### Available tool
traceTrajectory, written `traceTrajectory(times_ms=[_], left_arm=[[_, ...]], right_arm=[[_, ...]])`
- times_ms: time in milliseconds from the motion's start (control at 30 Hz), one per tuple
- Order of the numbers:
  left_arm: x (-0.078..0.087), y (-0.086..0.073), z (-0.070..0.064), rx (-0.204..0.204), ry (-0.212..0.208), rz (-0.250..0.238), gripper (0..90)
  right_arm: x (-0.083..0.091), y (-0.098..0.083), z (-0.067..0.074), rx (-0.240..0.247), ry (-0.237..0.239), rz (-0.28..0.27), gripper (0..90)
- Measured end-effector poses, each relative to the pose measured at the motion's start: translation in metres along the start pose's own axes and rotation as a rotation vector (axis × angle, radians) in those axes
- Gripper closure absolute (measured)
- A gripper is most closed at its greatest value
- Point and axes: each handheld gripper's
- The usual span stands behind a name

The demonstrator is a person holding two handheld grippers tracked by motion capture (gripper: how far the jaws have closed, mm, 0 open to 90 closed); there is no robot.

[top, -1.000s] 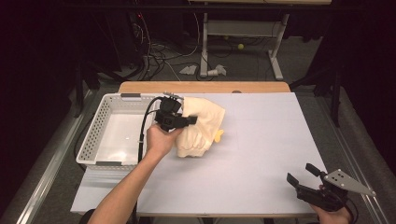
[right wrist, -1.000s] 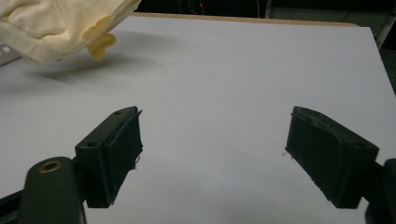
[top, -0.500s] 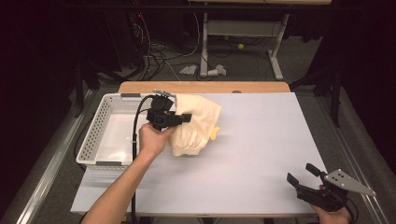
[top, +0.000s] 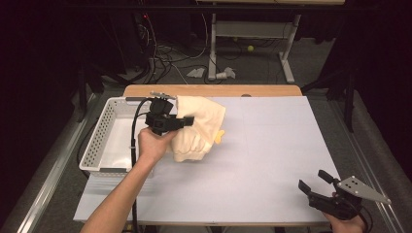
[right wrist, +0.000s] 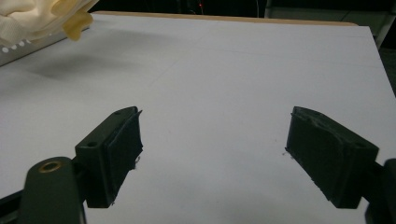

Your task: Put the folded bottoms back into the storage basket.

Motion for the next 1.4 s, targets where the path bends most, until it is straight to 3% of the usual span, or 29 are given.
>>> traceTrajectory(times_ms=[900,1400], left_arm=[[0.032,-0.008,0.015,0.034,0.028,-0.047,70.7],[0.053,-0.014,0.029,0.072,0.050,-0.089,70.6]], right_arm=[[0.000,0.000,0.000,0.000,-0.003,0.000,18.6],[0.000,0.000,0.000,0.000,-0.003,0.000,18.6]])
Point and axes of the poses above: each handheld gripper's, and its own axes: x roughly backward along the jaws, y roughly out of its top, z roughly to its left, and after that the axes turned 3 degrees about x, right-handed
